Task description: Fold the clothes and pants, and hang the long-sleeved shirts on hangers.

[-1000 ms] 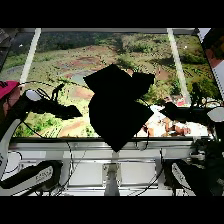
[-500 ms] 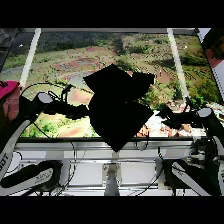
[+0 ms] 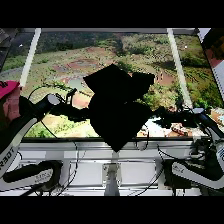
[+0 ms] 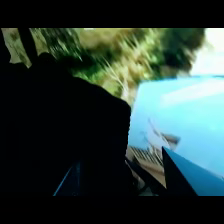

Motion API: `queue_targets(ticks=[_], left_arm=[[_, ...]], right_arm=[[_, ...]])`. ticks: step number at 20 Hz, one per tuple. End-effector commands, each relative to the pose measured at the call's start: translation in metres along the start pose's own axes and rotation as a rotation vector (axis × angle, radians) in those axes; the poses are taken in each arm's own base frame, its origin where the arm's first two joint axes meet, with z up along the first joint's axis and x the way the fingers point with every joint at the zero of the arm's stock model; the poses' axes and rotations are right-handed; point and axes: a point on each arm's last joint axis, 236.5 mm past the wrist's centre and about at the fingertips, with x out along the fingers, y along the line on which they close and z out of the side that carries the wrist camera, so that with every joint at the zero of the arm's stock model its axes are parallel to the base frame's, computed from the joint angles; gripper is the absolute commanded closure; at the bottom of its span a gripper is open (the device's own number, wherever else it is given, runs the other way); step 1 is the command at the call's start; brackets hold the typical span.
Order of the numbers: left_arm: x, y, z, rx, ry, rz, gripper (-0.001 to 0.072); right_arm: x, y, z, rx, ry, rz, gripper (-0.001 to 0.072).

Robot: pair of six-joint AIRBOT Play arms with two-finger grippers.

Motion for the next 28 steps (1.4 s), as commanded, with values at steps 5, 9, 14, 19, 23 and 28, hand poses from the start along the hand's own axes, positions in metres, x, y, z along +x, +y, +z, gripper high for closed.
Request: queue_targets(ticks=[5, 9, 14, 19, 23, 28], left_arm=[[0.026, -0.013, -0.008, -0.011, 0.038, -0.014, 0.0235], [0.027, -0.019, 0.003, -0.032, -0.011, -0.037, 0.0374], [0.023, -0.032, 0.013, 0.000, -0.051, -0.083, 0.0704], [-0.054, -0.112, 0.047, 0.150, -0.284, -0.249, 0.0707], [-0.098, -0.156, 0.034, 0.232, -0.375, -0.311, 0.0707], [-0.079, -0.222, -0.016, 0.343, -0.332, -0.382, 0.0707]], right_arm=[[0.003, 0.014, 0.025, 0.014, -0.078, 0.054, 0.0182], [0.005, 0.033, 0.035, -0.045, -0.123, 0.055, 0.0459], [-0.006, 0.060, 0.041, -0.096, -0.139, 0.096, 0.0695], [-0.091, 0.164, 0.056, -0.300, -0.307, 0.245, 0.0696], [-0.165, 0.237, 0.070, -0.406, -0.462, 0.312, 0.0696], [-0.218, 0.252, 0.095, -0.488, -0.633, 0.172, 0.0696]])
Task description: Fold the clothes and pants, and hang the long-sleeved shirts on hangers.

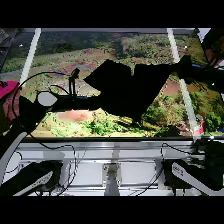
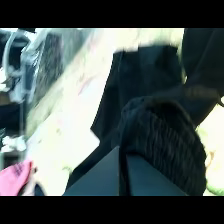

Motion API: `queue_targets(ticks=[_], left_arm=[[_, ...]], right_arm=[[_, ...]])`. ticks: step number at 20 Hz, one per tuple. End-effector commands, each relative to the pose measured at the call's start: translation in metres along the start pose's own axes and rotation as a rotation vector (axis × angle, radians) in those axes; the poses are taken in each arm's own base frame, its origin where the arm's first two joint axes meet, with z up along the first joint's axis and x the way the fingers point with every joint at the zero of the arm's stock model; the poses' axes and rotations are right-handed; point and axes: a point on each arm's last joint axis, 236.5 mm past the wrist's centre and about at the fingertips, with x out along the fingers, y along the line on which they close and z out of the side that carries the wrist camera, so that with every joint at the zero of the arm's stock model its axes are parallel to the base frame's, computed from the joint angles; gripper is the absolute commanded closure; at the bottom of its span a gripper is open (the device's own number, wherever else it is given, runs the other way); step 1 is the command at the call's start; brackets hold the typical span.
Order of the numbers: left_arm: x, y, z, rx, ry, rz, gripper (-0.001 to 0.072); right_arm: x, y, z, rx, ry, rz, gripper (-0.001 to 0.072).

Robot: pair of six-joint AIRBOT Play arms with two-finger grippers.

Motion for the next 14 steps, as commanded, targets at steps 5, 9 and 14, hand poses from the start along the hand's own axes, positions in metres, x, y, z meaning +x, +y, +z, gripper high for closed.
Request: queue_targets(ticks=[5, 9, 14], left_arm=[[0.067, -0.067, -0.068, 0.009, 0.091, -0.071, 0.0706], [0.110, -0.076, -0.105, -0.103, 0.140, -0.087, 0.0705], [0.150, -0.094, -0.127, -0.089, 0.191, -0.107, 0.0705]], right_arm=[[-0.035, -0.035, 0.066, -0.075, -0.106, -0.208, 0.0697], [-0.027, -0.101, 0.078, -0.019, -0.082, -0.329, 0.0697], [-0.007, -0.185, 0.089, 0.135, -0.088, -0.442, 0.0696]])
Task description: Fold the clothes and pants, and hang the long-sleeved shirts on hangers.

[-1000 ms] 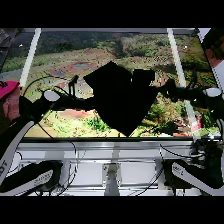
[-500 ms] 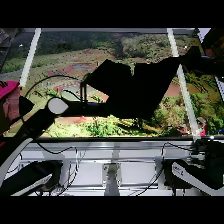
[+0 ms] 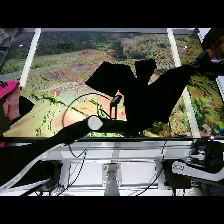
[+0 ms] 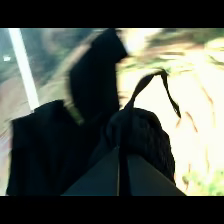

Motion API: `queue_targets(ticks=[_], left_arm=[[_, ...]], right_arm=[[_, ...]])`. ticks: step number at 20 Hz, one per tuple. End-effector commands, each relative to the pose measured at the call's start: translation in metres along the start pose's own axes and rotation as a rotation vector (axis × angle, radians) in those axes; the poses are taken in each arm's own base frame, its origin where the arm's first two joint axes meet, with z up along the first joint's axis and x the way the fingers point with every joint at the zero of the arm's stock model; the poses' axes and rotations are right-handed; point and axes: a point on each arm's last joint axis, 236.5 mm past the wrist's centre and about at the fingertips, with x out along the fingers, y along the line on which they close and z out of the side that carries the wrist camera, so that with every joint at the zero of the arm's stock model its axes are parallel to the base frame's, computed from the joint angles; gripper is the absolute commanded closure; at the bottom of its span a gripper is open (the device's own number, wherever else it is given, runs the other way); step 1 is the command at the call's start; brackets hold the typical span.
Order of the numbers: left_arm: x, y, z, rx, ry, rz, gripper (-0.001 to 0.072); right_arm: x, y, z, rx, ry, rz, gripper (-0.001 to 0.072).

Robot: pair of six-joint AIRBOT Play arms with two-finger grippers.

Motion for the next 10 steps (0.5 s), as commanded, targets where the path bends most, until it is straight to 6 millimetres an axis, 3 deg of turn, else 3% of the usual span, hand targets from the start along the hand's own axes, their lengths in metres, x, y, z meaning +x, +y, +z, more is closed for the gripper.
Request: queue_targets(ticks=[1, 3, 4, 5, 6, 8, 10], left_arm=[[0.032, -0.011, -0.004, 0.037, 0.016, -0.015, 0.0705], [0.042, -0.022, 0.007, 0.106, 0.004, -0.033, 0.0702], [0.043, -0.030, 0.012, 0.161, -0.005, -0.046, 0.0566], [0.043, -0.037, 0.018, 0.210, -0.018, -0.057, 0.0322], [0.041, -0.044, 0.025, 0.235, -0.032, -0.069, 0.0159], [0.031, -0.056, 0.045, 0.242, -0.075, -0.089, 0.0151], [0.010, -0.055, 0.082, 0.265, -0.151, -0.079, 0.0153]], right_arm=[[0.029, -0.054, 0.015, 0.130, -0.019, -0.090, 0.0695], [0.033, -0.076, 0.027, 0.183, -0.055, -0.112, 0.0690], [0.030, -0.084, 0.034, 0.191, -0.078, -0.120, 0.0579], [0.025, -0.090, 0.041, 0.198, -0.102, -0.125, 0.0262], [0.019, -0.095, 0.048, 0.186, -0.116, -0.135, 0.0083], [0.004, -0.102, 0.056, 0.149, -0.110, -0.149, 0.0085], [-0.008, -0.104, 0.052, 0.103, -0.059, -0.157, 0.0130]])
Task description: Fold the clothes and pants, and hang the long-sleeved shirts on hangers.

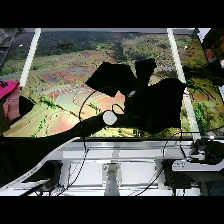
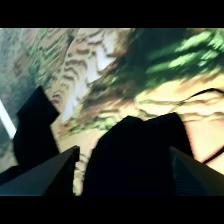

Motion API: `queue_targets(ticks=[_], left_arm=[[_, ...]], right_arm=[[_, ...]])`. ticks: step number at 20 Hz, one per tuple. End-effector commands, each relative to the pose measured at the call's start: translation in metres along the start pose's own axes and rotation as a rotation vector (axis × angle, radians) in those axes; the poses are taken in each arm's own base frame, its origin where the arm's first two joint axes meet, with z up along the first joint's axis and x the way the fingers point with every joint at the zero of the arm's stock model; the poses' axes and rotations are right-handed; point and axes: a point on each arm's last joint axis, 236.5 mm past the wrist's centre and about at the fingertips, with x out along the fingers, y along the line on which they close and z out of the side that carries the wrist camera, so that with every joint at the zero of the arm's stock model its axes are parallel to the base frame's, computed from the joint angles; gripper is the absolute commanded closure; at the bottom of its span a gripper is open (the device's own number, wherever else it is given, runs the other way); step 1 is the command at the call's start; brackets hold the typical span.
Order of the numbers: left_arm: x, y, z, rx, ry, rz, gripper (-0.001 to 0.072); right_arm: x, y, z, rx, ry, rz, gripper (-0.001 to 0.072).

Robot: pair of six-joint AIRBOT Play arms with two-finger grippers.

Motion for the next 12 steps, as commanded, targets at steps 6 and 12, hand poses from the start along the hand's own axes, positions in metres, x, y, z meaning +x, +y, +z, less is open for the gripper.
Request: queue_targets(ticks=[6, 12], left_arm=[[-0.107, 0.100, 0.158, 0.004, -0.330, 0.179, 0.0704], [-0.154, 0.149, 0.191, -0.058, -0.412, 0.249, 0.0704]], right_arm=[[-0.027, -0.024, -0.035, -0.266, 0.231, -0.022, 0.0695], [-0.023, -0.042, -0.146, -0.371, 0.621, 0.112, 0.0697]])
